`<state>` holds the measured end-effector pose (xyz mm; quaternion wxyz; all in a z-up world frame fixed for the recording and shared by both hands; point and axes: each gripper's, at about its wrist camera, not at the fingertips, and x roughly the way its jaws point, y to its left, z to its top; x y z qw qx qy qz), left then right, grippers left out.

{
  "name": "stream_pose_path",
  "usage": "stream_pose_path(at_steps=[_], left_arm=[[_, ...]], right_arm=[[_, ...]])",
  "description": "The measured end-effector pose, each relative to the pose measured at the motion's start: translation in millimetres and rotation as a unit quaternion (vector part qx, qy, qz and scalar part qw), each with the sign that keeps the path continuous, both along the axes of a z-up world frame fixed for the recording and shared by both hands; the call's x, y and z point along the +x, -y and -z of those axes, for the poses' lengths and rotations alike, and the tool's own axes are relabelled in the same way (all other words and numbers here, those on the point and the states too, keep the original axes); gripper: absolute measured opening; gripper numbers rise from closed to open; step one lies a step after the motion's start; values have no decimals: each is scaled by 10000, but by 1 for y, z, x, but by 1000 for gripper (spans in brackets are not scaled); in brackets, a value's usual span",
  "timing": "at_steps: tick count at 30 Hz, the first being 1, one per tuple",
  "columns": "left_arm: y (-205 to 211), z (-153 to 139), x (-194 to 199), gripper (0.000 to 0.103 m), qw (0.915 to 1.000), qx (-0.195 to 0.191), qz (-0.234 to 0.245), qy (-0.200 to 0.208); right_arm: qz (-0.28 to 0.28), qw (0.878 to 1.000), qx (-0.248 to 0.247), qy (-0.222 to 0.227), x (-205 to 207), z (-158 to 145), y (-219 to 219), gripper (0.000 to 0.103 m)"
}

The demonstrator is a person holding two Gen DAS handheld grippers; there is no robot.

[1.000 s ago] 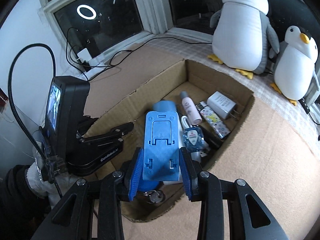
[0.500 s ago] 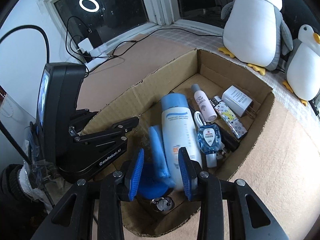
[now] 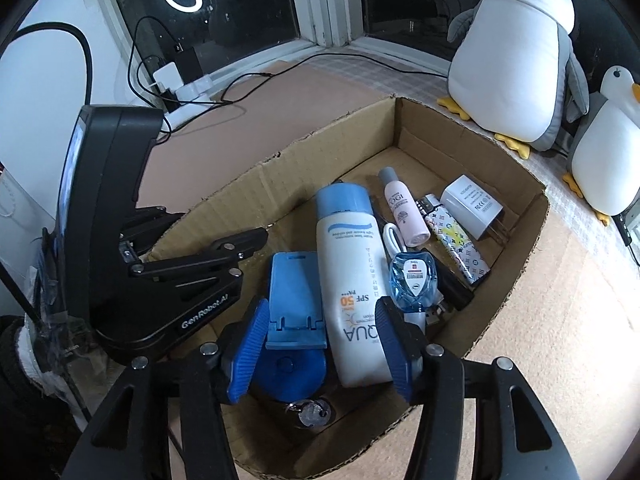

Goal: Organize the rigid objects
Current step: 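Carry the phone stand into the box and release it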

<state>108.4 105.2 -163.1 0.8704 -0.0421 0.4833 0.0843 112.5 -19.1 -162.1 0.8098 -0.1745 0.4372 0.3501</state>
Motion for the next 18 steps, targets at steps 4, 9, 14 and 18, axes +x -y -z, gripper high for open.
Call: stream_pose_path(at_steps=[4,9,14,18], left_arm=[[0,0,0,25,10000,8,0,-1],[1,0,-1,25,10000,48,4,6],[3,-3,-2,25,9999,118,13,33],[5,-9,-3,28,9996,250,29,103]], right_arm=[[71,10000,44,23,1,-3,4,55],[169,9998,96,102,0,-9,10,59],[311,9992,113,202,-2,-16,17,59],[460,9984,149,291,-5,-22,23,60]])
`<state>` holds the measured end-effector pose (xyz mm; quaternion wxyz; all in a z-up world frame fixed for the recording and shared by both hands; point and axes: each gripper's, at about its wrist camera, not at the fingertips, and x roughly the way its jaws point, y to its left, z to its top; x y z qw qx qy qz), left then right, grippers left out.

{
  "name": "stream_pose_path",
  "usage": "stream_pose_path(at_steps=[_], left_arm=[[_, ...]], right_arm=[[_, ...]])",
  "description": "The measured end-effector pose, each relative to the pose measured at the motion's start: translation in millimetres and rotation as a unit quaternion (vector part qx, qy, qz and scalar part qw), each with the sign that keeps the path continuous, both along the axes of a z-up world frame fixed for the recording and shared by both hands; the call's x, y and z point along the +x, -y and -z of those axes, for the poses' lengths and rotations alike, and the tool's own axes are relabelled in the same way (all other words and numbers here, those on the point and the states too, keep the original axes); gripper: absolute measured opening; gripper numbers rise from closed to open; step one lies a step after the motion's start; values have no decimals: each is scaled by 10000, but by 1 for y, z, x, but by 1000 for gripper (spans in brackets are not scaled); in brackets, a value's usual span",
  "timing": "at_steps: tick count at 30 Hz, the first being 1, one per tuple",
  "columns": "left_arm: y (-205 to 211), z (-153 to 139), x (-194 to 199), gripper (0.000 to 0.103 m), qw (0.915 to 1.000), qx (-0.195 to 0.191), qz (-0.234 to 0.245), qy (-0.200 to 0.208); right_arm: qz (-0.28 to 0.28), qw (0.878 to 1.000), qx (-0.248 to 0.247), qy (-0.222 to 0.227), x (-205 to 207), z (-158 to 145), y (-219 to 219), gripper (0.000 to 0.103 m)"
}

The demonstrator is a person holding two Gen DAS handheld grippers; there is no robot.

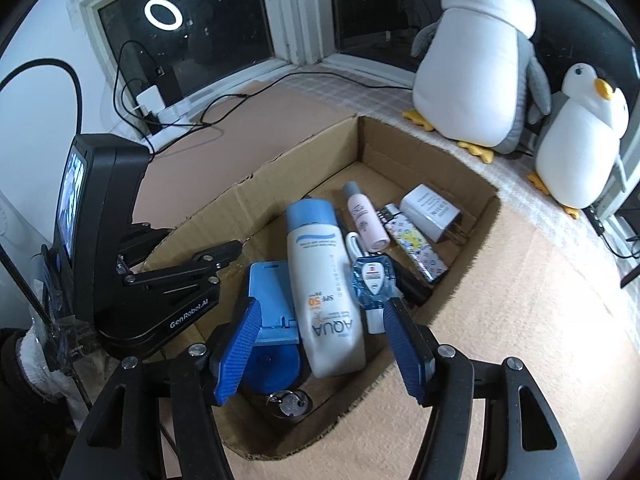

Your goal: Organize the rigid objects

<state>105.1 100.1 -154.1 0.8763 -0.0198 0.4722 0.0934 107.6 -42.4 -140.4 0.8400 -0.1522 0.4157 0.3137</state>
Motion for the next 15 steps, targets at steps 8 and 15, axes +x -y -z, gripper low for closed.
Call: stream_pose_path(at_steps=[8,15], left_arm=[[3,-23,-6,46,9995,176,3,280],[14,-48,-19,60,9982,248,107,537]], right_arm=[[327,9992,165,127,-6,-16,19,65],[623,9971,327,303,-14,-34,40,68]])
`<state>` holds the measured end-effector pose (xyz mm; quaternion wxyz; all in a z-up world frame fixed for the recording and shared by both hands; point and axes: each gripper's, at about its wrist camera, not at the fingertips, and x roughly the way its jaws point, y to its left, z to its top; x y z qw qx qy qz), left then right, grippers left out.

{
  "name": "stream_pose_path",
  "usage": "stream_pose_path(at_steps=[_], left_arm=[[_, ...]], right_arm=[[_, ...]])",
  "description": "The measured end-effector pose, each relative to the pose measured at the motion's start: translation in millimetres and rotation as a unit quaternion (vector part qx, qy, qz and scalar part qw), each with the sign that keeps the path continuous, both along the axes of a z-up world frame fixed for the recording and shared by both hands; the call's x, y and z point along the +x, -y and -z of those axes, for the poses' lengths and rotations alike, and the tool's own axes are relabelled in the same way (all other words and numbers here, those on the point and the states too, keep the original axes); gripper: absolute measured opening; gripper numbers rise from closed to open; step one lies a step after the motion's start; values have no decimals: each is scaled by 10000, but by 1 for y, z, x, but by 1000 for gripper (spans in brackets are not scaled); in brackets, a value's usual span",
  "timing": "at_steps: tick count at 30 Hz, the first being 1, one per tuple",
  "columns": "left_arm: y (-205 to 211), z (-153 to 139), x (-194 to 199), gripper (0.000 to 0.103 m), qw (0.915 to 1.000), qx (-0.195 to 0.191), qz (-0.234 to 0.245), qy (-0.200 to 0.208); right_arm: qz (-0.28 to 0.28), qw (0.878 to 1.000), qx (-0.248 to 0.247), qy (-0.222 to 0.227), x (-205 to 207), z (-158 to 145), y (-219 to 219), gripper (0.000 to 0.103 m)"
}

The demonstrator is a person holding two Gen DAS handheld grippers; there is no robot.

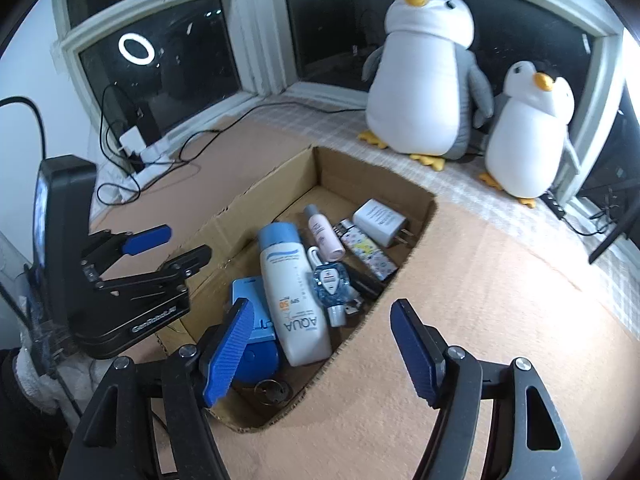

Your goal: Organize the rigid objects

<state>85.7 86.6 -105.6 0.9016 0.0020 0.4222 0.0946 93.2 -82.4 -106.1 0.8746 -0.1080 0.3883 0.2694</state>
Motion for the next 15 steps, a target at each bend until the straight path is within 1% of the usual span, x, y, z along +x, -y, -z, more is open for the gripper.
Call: stream_pose_path(at_steps=[1,4,7,10,13,15], left_arm=[[2,-5,-3,63,10000,-16,23,44],[10,-21,-12,65,9998,-54,79,169],[20,-37,-20,72,9994,-60,152,310],[29,-52,-28,72,9987,-146,228,433],[39,-66,-37,73,9979,-133,304,549],[44,-75,-43,79,9974,-158,333,627]], right_arm=[[60,10000,31,43,-2,-3,5,68],[203,9996,133,151,-8,-11,15,68],[387,9985,263,266,-16,-22,32,71],[575,9969,367,385,-22,-33,47,72],[757,9949,430,507,-30,-42,61,75],[854,9937,463,564,-34,-46,68,79]])
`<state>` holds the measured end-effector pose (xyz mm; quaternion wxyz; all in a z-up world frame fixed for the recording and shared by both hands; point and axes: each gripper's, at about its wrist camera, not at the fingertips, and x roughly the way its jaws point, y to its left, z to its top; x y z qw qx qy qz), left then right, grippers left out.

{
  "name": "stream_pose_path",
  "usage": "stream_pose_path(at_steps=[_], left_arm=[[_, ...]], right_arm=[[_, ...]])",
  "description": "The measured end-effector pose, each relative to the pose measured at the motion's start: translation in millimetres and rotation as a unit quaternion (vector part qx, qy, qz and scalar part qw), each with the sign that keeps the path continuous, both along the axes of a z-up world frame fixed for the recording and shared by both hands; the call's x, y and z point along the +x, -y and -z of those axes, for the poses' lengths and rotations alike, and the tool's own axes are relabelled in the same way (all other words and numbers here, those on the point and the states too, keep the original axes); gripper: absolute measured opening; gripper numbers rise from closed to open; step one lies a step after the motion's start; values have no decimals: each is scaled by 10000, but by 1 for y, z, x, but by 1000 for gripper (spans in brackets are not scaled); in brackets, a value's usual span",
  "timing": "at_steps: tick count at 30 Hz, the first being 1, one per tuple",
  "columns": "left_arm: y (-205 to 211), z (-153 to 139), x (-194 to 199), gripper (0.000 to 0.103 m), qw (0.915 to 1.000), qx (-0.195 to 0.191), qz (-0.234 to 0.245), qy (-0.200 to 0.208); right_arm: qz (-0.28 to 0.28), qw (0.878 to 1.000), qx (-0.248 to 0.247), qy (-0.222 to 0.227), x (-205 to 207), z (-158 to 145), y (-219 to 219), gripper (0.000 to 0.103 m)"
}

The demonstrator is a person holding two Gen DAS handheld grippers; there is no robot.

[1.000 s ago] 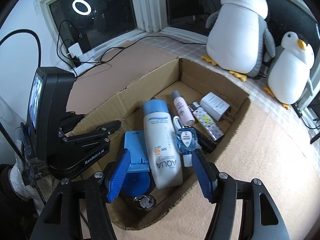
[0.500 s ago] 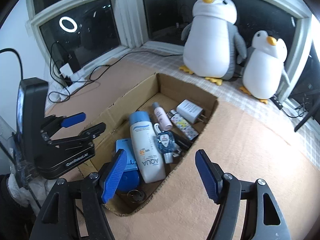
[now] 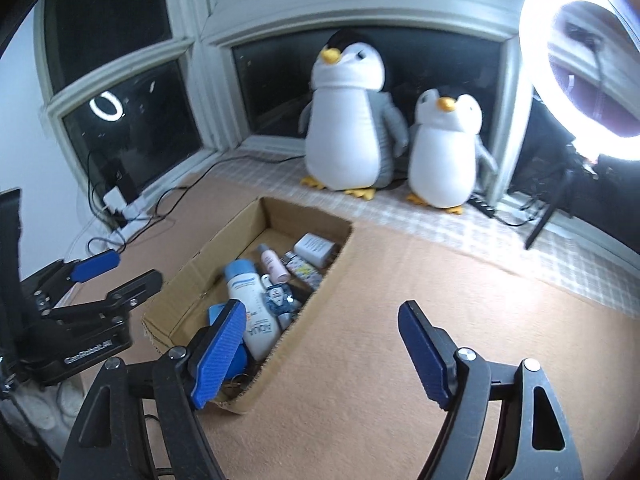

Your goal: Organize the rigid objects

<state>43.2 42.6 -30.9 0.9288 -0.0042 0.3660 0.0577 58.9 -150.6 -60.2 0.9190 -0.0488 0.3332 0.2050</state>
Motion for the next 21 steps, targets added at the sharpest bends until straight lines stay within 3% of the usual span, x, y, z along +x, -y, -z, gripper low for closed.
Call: stream_pose_path(at_steps=[12,21], left_arm=[[22,-23,-23,80,9996,-129,186,157],[29,-29,-28,80,9992,-111,297,223]], right_arm=[[484,9982,50,339,-35,-14,27,87],[625,9972,141,397,-40,-19,37,89]])
